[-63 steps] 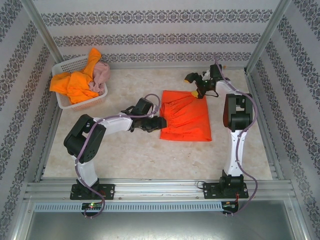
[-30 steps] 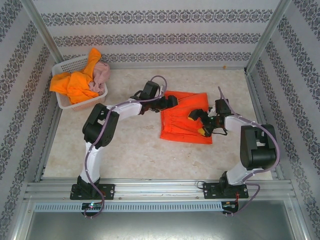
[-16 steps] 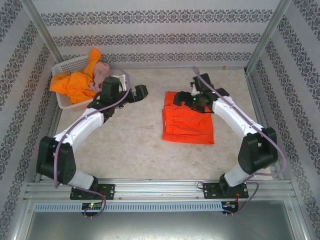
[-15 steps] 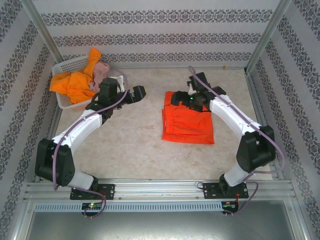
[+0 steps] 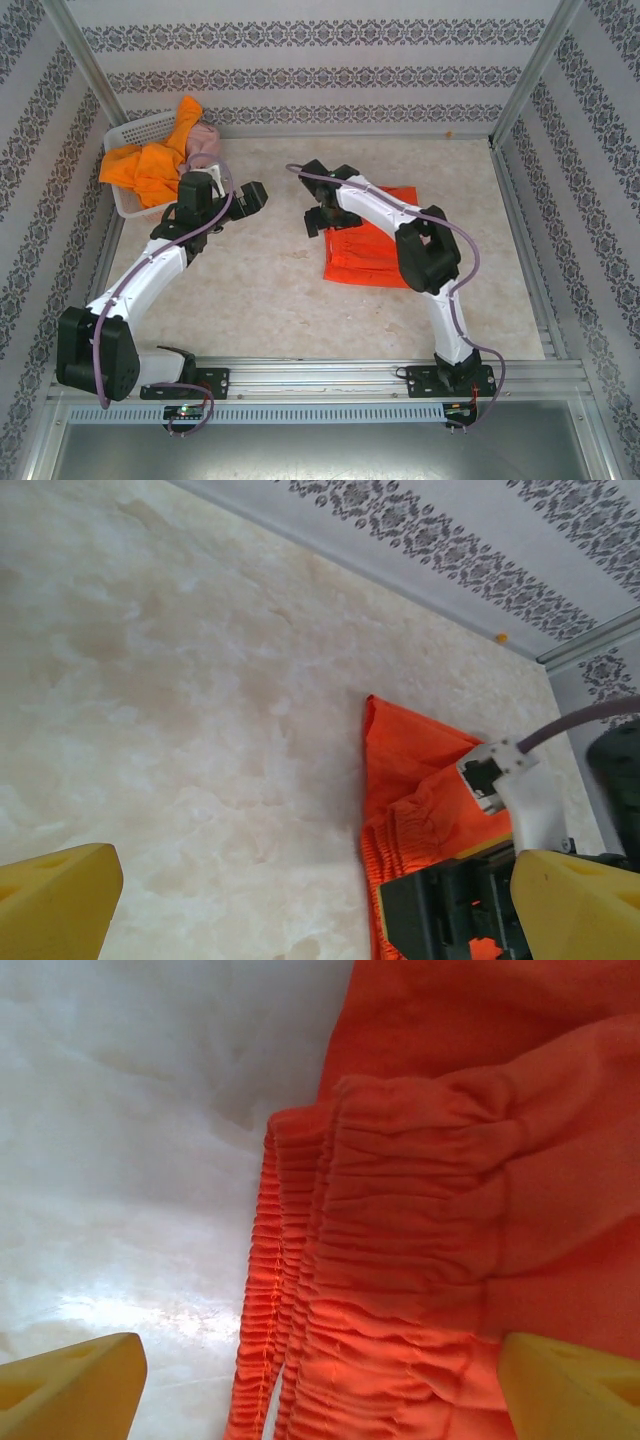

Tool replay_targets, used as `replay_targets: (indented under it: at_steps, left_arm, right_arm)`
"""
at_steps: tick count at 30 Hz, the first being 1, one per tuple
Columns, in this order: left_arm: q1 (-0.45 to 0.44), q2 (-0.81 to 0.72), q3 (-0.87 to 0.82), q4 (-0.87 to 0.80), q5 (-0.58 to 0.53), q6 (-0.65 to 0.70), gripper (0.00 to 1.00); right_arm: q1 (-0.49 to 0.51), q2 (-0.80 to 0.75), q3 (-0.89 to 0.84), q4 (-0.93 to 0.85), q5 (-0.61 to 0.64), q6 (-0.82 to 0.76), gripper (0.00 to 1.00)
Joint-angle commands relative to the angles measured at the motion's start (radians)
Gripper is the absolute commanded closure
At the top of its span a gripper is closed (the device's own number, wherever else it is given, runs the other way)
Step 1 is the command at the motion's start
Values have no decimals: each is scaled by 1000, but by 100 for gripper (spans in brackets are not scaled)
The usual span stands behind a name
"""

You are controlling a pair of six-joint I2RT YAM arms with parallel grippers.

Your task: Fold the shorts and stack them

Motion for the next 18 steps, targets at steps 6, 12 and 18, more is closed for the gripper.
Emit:
replay_targets:
  at_steps: [6,12,18]
  left_arm:
    - [20,-10,-33,32,10,-17,0]
    - [22,-2,-46,52,13,-28,0]
    - [23,-1,-56,56,13,-31,0]
  right_arm:
    - [-8,70,-6,-71,41,-34,31]
    - [-32,79,-60,-56,15,-50,46]
    - [-95,54,-130,-66,41,-105,54]
